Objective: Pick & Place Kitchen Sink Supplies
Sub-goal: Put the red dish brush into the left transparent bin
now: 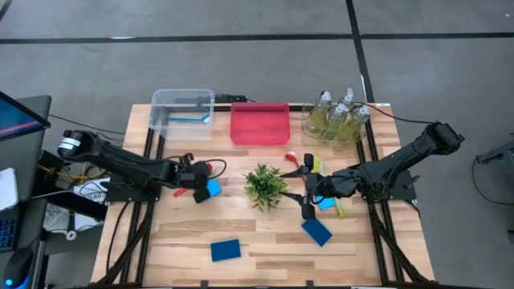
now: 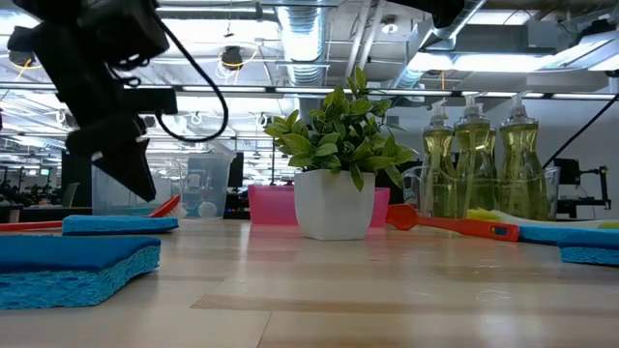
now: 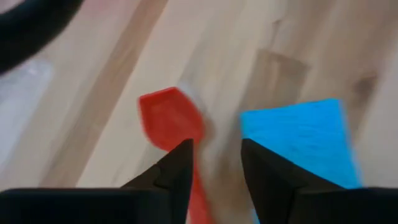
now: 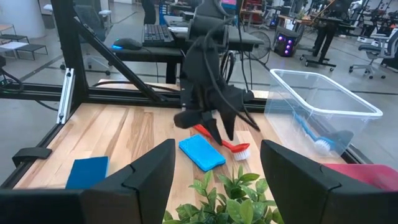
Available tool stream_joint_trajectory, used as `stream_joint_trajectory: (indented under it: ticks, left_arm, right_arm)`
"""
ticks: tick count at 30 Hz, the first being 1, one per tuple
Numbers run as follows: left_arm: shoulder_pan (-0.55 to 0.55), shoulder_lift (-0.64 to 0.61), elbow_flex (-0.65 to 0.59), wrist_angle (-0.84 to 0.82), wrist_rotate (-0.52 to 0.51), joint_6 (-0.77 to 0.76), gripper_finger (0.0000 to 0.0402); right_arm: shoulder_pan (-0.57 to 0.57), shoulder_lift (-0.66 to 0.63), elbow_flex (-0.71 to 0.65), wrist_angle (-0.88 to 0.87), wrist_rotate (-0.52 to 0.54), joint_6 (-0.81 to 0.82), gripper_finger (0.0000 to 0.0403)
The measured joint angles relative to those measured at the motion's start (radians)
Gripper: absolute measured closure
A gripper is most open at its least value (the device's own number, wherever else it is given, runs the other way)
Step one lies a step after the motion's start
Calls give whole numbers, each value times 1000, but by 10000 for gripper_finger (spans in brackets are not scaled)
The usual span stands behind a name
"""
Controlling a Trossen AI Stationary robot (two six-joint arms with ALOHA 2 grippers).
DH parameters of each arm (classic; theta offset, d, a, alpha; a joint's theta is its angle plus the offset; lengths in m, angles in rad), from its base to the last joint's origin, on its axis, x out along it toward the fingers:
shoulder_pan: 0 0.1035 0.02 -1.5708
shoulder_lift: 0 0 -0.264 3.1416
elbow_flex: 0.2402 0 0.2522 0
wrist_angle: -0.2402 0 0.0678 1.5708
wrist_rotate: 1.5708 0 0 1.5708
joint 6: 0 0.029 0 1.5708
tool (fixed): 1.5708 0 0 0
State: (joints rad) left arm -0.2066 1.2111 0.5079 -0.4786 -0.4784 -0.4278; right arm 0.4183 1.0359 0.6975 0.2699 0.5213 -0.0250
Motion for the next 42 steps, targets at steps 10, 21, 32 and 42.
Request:
stream_joint_trajectory:
  ticks: [10,21,32,42]
  left_arm:
    - [32,55,0,-27,-45,-89,198]
    - [90,61,0,-62,41,-139,184]
    - [160,62,-114,69,98,-142,188]
    - [163,67,-130,202,94,-127,188]
  right_arm:
    - [0,0,0,0,0,0,173]
    - [0,0,0,0,0,0,173]
    - [0,0,0,0,0,0,173]
    - [0,0,0,0,0,0,173]
